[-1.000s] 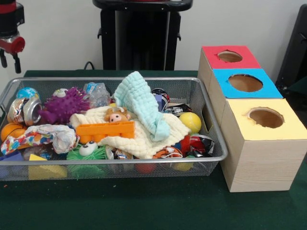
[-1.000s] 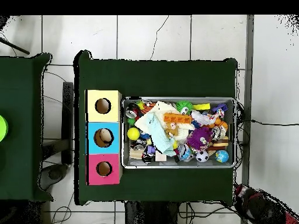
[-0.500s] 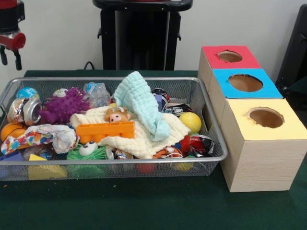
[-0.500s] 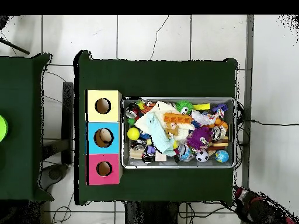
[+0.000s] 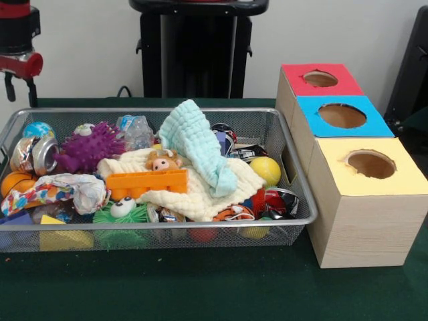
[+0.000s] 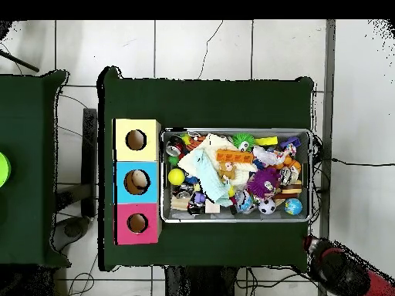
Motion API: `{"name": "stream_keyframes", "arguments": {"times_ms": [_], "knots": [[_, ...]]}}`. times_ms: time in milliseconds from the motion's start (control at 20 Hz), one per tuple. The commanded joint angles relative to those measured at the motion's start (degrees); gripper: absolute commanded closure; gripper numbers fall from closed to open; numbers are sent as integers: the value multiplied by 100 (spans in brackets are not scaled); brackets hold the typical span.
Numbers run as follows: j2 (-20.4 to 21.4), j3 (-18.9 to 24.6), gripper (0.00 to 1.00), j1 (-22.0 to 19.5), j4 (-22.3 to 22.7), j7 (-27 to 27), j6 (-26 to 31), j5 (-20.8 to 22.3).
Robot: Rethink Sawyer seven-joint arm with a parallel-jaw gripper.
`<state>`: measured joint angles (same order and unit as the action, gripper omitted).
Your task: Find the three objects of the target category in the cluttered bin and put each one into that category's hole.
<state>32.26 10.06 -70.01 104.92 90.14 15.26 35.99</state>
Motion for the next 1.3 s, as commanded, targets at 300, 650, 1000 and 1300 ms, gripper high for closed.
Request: {"name": "stream_keyframes", "arguments": {"times_ms": [300, 650, 1000, 1300], "knots": [[-268, 326, 0, 1106, -1020, 61, 366, 97], [-568, 449, 0, 1234, -1514, -18, 488, 14], [-787, 531, 0, 1301, -1785, 74, 288, 161], [-609, 353, 0, 1419, -1605, 342, 450, 157]]}}
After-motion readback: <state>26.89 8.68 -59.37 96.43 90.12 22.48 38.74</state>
